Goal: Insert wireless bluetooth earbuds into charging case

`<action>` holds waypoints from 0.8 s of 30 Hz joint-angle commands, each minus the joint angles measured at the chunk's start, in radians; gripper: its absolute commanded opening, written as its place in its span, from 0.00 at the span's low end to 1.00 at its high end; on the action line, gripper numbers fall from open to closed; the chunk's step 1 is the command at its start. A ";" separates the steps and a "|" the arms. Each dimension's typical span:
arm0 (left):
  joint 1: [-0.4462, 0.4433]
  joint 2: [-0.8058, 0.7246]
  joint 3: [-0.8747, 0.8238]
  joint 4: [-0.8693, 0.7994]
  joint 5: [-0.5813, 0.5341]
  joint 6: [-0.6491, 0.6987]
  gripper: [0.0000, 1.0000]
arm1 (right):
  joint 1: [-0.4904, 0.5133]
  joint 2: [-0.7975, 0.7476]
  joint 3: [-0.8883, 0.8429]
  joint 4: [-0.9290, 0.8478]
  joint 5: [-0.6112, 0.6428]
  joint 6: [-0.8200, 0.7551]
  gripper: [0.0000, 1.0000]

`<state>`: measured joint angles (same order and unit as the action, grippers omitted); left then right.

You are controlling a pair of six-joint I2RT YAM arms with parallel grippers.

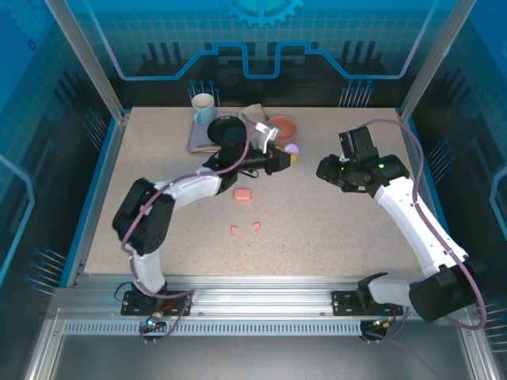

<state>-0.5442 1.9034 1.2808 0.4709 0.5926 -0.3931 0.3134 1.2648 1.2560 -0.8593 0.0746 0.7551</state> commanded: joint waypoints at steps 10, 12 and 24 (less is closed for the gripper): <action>-0.055 0.419 0.414 -0.463 0.012 -0.445 0.00 | -0.036 0.010 -0.112 0.078 0.006 0.043 0.43; -0.056 0.452 0.462 -0.524 0.006 -0.452 0.00 | -0.035 0.008 -0.121 0.084 -0.001 0.043 0.43; -0.053 0.544 0.663 -0.870 -0.064 -0.333 0.50 | -0.034 -0.032 -0.129 0.079 -0.010 0.028 0.56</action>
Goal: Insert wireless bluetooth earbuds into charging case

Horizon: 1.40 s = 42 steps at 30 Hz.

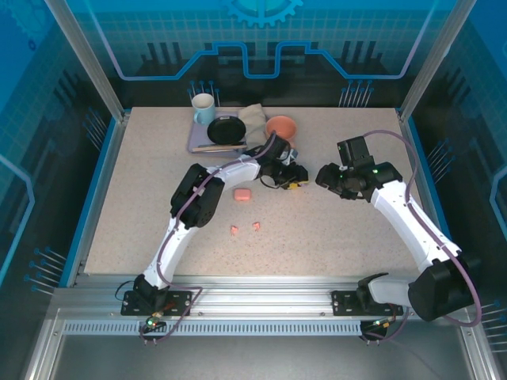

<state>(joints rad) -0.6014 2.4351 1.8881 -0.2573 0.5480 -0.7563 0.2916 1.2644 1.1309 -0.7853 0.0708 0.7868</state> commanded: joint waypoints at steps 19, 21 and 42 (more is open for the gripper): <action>0.109 -0.595 -0.250 -0.210 -0.171 0.269 0.99 | 0.187 0.026 0.063 -0.037 0.128 0.033 0.70; 0.160 -0.698 -0.338 -0.179 -0.186 0.271 0.99 | 0.234 0.109 0.111 -0.033 0.144 0.011 0.72; 0.584 -1.126 -0.862 -0.051 -0.294 0.089 0.99 | 0.477 1.099 1.045 -0.378 0.165 0.088 0.82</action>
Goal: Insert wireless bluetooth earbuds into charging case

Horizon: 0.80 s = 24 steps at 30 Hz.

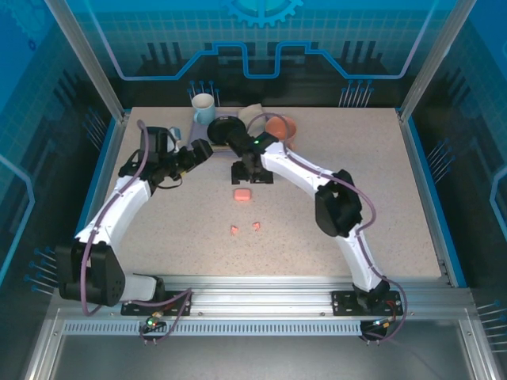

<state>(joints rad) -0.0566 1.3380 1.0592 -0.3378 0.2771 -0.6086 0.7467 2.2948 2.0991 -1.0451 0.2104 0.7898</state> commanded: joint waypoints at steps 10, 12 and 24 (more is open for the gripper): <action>0.117 -0.030 -0.099 0.051 0.056 -0.112 0.99 | 0.066 0.252 0.267 -0.190 0.047 0.150 0.83; 0.116 -0.034 -0.105 0.047 0.052 -0.107 0.99 | 0.065 0.271 0.274 -0.186 0.037 0.158 0.82; 0.116 -0.040 -0.137 0.065 0.072 -0.102 0.99 | 0.049 0.328 0.277 -0.150 -0.009 0.182 0.75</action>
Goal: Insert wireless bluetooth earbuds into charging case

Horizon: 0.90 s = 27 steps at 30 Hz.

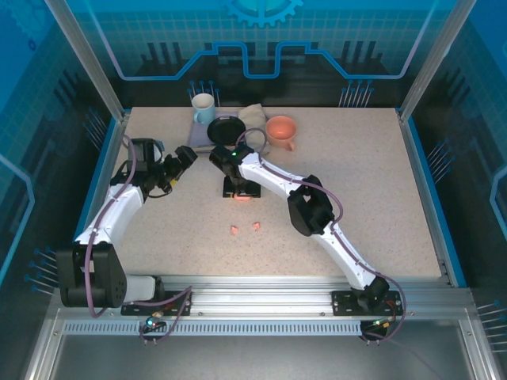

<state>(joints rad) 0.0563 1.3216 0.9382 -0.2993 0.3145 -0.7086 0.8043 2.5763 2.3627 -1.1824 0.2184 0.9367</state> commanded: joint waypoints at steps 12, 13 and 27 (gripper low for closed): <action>-0.002 -0.004 -0.042 0.055 0.075 -0.019 0.99 | -0.021 0.053 -0.005 -0.002 -0.019 0.083 0.59; -0.004 -0.001 -0.042 0.055 0.078 -0.019 0.99 | -0.022 0.043 -0.019 0.004 -0.016 0.078 0.56; -0.249 0.050 -0.110 0.235 0.054 -0.039 0.99 | -0.095 -0.478 -0.689 0.234 0.065 0.129 0.45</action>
<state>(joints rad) -0.1421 1.3682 0.8749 -0.1646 0.3630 -0.7181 0.7364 2.2101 1.7596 -0.9890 0.2508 1.0256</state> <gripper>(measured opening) 0.989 0.594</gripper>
